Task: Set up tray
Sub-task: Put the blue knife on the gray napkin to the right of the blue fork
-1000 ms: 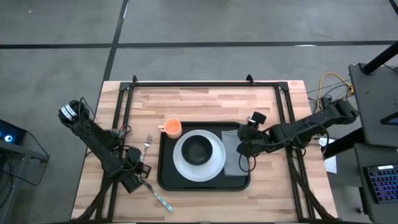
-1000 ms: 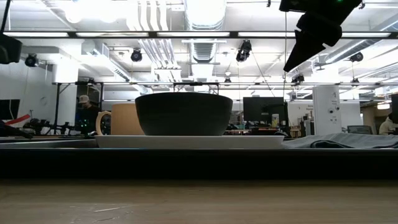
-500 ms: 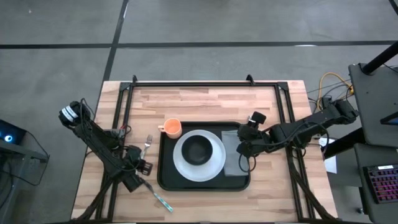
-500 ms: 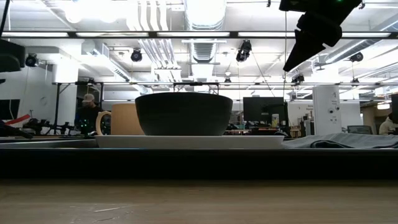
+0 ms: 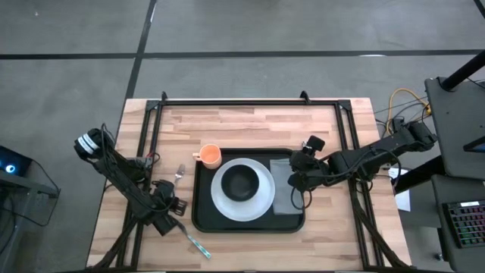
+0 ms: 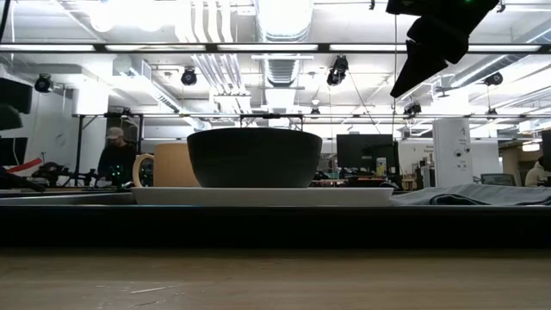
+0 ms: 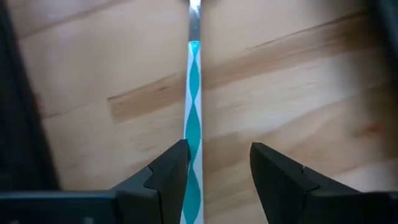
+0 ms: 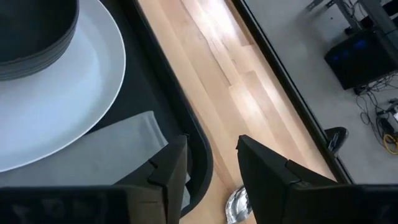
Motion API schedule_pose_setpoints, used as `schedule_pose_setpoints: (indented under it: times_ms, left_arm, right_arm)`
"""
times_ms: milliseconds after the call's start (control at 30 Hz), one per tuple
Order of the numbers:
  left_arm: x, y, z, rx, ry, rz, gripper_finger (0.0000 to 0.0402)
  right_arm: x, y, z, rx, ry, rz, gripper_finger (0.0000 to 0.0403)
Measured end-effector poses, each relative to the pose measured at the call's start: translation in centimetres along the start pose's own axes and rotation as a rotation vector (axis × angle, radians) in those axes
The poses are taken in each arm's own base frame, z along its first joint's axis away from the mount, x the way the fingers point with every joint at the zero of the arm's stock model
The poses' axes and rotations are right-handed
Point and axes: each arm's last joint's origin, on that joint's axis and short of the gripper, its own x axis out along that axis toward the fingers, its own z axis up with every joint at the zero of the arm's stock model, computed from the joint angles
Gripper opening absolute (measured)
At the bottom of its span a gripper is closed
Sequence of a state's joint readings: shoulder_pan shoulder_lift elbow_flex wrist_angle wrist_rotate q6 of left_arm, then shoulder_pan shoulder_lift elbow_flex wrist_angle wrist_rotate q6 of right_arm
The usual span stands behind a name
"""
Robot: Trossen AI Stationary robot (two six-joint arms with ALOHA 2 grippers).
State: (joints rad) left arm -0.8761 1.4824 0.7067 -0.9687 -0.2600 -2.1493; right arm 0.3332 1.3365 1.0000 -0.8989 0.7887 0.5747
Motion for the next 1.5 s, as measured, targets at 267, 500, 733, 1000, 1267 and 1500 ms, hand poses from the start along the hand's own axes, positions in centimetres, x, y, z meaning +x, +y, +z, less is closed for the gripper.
schedule_pose_setpoints:
  times_ms: [267, 500, 733, 1000, 1267, 1500]
  left_arm:
    - [-0.9, 0.0, 0.2, 0.016, 0.015, 0.023, 0.0155]
    - [-1.4, 0.2, 0.5, 0.081, -0.002, 0.058, 0.0155]
    - [-0.8, 0.5, 0.2, 0.111, 0.052, 0.119, 0.0155]
    - [-0.1, 0.3, -0.4, 0.119, 0.097, 0.057, 0.0155]
    - [0.7, 0.6, -0.6, 0.125, 0.104, 0.026, 0.0155]
    - [0.4, 0.3, -0.7, 0.123, 0.114, 0.007, 0.0106]
  right_arm:
    - [0.0, 0.0, 0.0, -0.005, 0.000, 0.000, 0.0121]
    - [0.0, 0.0, 0.0, -0.007, 0.001, 0.000, 0.0125]
    - [0.0, 0.0, 0.0, -0.011, 0.002, 0.000, 0.0130]
    - [0.0, 0.0, 0.0, -0.010, 0.004, 0.002, 0.0121]
    - [0.0, 0.0, 0.0, -0.008, 0.004, 0.002, 0.0126]
    - [0.0, 0.0, 0.0, -0.008, 0.004, 0.002, 0.0129]
